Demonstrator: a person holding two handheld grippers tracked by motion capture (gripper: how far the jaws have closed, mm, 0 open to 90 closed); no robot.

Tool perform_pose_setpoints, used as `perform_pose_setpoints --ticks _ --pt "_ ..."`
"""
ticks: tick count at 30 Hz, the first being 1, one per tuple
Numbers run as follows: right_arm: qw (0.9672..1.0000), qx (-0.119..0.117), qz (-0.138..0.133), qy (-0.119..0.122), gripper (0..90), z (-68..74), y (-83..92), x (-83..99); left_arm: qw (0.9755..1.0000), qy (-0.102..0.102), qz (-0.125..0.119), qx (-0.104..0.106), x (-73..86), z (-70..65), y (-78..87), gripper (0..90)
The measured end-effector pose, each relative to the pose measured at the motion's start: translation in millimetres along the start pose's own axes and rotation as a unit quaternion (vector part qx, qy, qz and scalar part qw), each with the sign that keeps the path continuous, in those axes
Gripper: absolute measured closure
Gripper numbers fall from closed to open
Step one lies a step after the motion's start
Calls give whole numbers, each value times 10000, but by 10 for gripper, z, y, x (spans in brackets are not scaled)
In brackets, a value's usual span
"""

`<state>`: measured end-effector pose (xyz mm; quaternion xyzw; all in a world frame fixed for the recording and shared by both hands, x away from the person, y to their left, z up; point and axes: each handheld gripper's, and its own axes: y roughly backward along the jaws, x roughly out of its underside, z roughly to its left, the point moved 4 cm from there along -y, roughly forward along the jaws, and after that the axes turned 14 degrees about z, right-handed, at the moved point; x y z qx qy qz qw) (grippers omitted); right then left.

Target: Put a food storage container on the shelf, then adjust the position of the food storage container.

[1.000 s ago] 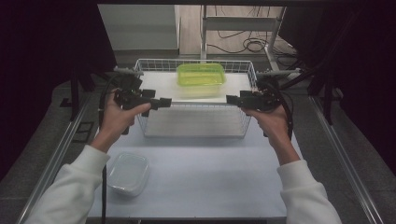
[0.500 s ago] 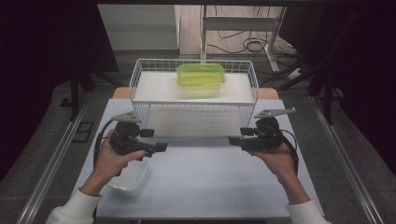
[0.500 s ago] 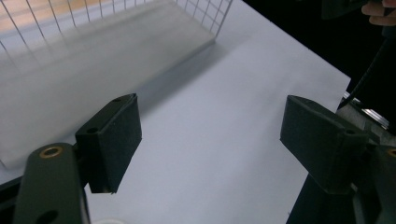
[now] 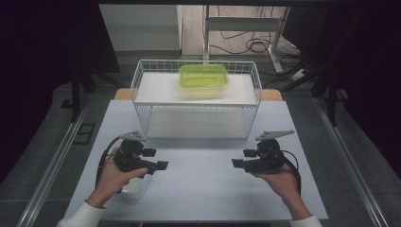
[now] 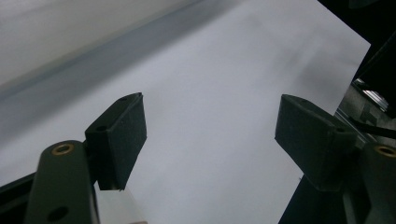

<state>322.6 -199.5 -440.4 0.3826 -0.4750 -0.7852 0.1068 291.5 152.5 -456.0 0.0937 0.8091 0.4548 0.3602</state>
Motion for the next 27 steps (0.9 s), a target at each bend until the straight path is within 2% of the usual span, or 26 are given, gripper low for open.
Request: perform_pose_setpoints --ticks 4,6,8,13,15,20,23,26,27 --pt "10000 1 50 -36 331 -22 -30 36 10000 -30 38 -15 -11 -21 -28 247" --pt "10000 14 41 -56 332 -24 -32 45 9999 -135 52 -52 -3 -55 -32 246" --pt "10000 22 48 -73 332 -22 -33 53 9998 -153 55 -75 5 -57 -27 245" --pt "9999 29 155 -44 332 7 -97 98 9996 -145 -11 -228 99 -39 60 259" --pt "9998 25 175 -34 332 11 -118 110 9991 -173 32 -387 181 -12 106 273" --pt "9998 16 182 -22 332 13 -127 127 9988 -194 72 -452 278 24 157 307" --pt "9999 31 156 -45 332 -4 -126 129 9986 -236 102 -458 349 34 199 353" --pt "9998 25 160 -71 332 -14 -132 137 9983 -302 151 -479 389 31 222 447" --pt "9998 25 164 -74 332 -15 -134 140 9977 -379 187 -531 434 21 249 480"
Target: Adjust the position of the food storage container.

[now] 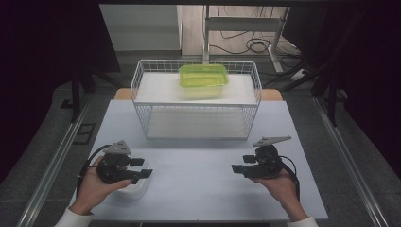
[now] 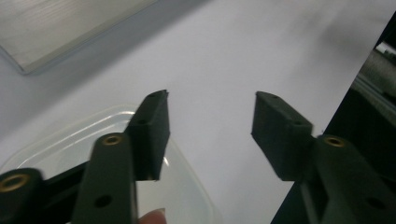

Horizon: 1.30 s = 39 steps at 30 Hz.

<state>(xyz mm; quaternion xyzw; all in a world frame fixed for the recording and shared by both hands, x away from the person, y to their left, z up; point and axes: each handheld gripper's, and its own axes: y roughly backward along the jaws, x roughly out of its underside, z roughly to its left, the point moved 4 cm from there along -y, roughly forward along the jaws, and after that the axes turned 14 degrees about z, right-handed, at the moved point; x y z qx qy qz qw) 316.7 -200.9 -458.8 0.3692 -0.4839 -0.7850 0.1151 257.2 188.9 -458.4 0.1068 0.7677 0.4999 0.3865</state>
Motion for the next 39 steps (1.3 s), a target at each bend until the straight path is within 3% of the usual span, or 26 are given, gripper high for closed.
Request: perform_pose_setpoints --ticks 10,14,18,19,22,23,25,28,32,39 --pt "10000 -21 29 8 332 2 -28 5 9996 -185 211 44 192 -24 22 798" --pt "10000 -38 59 5 332 -2 -44 15 9996 4 270 30 288 39 45 864" --pt "10000 -50 46 5 332 -9 -37 19 9985 377 289 -287 464 187 90 899" --pt "10000 -50 46 5 332 -9 -37 19 9985 377 289 -287 464 187 90 900" --pt "10000 -58 30 -15 332 -7 -28 19 9948 746 320 -617 638 371 159 900" --pt "10000 -58 30 -15 332 -7 -28 19 9948 746 320 -617 638 371 159 900" --pt "10000 -52 43 -10 332 -9 -31 22 9914 1039 319 -728 743 483 199 900" --pt "10000 -46 45 -11 332 -11 -35 21 9861 1285 526 -912 859 605 176 900" --pt "10000 -36 51 -7 332 -10 -32 20 9812 1490 773 -951 957 710 109 900" --pt "10000 -33 43 -13 332 -15 -30 23 9795 1538 1010 -823 1006 720 11 900"
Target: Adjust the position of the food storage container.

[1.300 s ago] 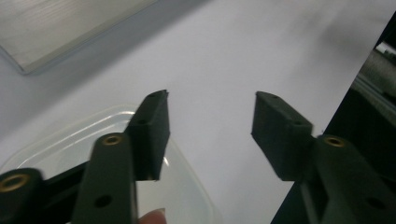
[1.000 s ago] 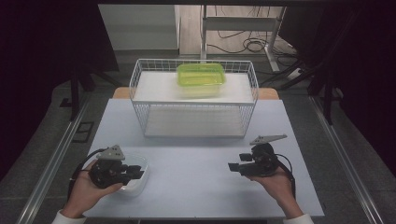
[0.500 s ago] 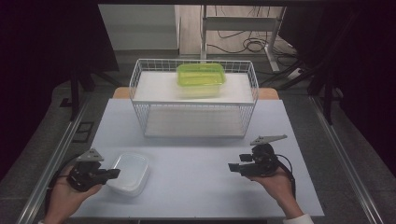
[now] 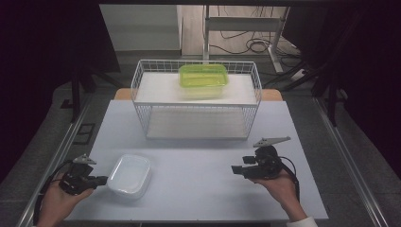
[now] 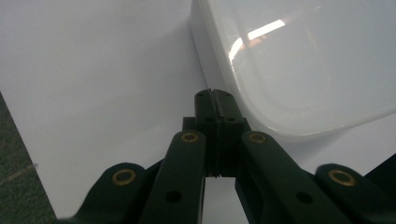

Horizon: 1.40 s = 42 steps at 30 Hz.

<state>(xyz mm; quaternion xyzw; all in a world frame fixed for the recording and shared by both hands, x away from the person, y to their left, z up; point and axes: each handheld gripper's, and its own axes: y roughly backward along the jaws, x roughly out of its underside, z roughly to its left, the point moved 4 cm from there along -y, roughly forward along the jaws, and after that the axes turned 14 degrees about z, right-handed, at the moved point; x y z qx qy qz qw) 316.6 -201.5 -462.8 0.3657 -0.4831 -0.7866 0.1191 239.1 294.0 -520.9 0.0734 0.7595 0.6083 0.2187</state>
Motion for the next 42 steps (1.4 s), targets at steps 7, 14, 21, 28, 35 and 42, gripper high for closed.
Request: perform_pose_setpoints --ticks 7,14,21,28,35,42 --pt "10000 -9 16 -24 332 -9 -7 5 9998 50 103 167 -42 -97 -100 900" --pt "10000 -19 49 -6 332 4 -24 5 9994 -144 169 281 -201 -287 -187 900" --pt "10000 -24 47 -11 332 4 -25 7 9986 -338 214 337 -402 -502 -275 900" --pt "10000 -33 48 -2 332 9 -29 11 9972 -595 257 386 -652 -696 -362 900" --pt "10000 -35 46 -9 332 -1 -22 15 9953 -807 278 460 -897 -912 -457 900" --pt "10000 -43 55 -1 331 4 -23 15 9927 -1026 333 532 -1131 -1126 -566 900"
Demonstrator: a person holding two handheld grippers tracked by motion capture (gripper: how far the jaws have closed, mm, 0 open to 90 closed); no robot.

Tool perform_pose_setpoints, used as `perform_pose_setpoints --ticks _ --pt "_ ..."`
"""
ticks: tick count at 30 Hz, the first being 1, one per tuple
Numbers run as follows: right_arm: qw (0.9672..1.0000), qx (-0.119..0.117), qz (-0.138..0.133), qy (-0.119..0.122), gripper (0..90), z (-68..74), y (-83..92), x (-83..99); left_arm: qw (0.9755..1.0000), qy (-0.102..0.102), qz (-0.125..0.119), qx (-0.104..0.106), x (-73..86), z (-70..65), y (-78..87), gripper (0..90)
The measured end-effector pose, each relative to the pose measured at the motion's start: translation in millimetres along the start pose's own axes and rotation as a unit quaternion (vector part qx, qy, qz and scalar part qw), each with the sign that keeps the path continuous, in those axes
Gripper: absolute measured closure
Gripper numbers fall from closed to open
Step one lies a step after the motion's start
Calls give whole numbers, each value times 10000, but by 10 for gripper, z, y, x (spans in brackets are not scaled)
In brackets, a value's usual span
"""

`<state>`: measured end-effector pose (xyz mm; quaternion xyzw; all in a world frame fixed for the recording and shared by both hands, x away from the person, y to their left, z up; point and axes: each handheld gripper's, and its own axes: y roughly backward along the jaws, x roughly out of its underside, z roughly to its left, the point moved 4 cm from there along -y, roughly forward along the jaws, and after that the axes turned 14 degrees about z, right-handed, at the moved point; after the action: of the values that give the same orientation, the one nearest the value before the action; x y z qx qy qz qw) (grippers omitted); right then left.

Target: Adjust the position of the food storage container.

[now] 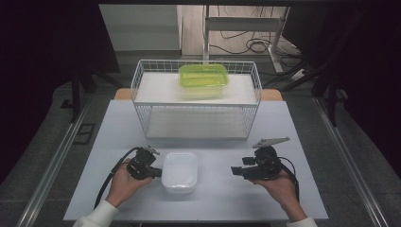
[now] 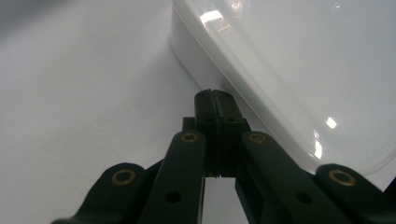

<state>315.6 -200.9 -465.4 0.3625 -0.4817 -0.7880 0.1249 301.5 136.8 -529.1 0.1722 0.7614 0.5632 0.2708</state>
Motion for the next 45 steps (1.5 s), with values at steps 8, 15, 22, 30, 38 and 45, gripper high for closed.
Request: perform_pose_setpoints --ticks 8,15,22,30,38,45 --pt "10000 -7 34 -5 332 -2 -17 6 9999 -139 8 84 -202 -148 -86 900" --pt "10000 -12 59 -16 331 -6 -40 10 9997 -194 8 178 -282 -227 -133 900" --pt "10000 -17 74 -18 332 -9 -53 13 9994 -282 34 202 -326 -276 -154 900" --pt "9999 -16 100 -37 331 -15 -73 20 9994 -225 -1 262 -350 -321 -181 900" --pt "9999 3 101 -61 326 -27 -73 22 9993 -232 -7 290 -347 -348 -181 900" --pt "10000 28 45 -74 312 -17 -45 21 9992 -118 -258 297 -275 -221 6 900"
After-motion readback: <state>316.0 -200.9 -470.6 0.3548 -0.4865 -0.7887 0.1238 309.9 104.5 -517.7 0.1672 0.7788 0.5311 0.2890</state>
